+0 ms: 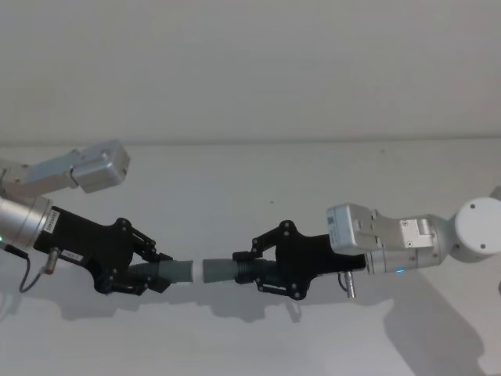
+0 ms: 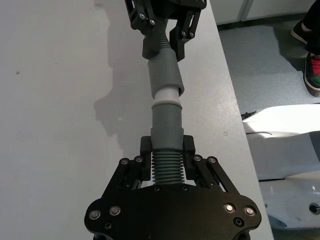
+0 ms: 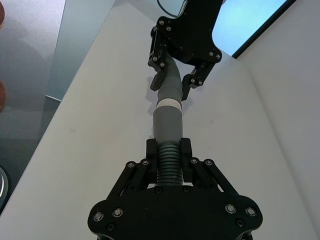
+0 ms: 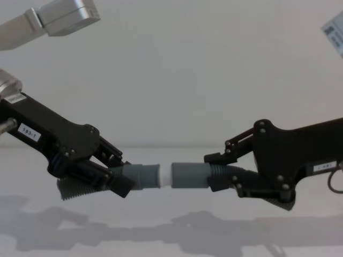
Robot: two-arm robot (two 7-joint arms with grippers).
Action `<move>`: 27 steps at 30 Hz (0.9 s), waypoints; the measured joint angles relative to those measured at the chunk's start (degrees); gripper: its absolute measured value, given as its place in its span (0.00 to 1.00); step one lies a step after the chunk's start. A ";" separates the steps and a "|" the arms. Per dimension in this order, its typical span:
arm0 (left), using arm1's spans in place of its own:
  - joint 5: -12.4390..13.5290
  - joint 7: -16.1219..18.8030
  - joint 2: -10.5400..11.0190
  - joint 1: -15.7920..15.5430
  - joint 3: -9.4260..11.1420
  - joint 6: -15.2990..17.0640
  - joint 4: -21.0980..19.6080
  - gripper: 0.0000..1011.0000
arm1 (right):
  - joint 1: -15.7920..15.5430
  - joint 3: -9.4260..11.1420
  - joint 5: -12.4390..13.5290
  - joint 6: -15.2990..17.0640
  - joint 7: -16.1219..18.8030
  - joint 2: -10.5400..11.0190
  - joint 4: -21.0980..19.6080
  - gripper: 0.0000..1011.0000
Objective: Use both hands to pick up one end of the pipe from the table, align the ends, and insert them.
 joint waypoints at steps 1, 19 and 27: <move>0.00 0.00 0.01 0.00 0.00 0.00 0.00 0.33 | 0.01 -0.02 0.02 0.05 -0.09 -0.02 -0.06 0.24; 0.07 -0.04 0.07 0.00 0.01 0.00 0.02 0.33 | -0.25 -0.45 0.36 1.08 -1.79 -0.08 -1.63 0.24; 0.07 -0.04 0.04 0.00 0.01 0.00 0.02 0.33 | -0.32 -0.55 0.41 1.28 -2.10 -0.08 -1.95 0.24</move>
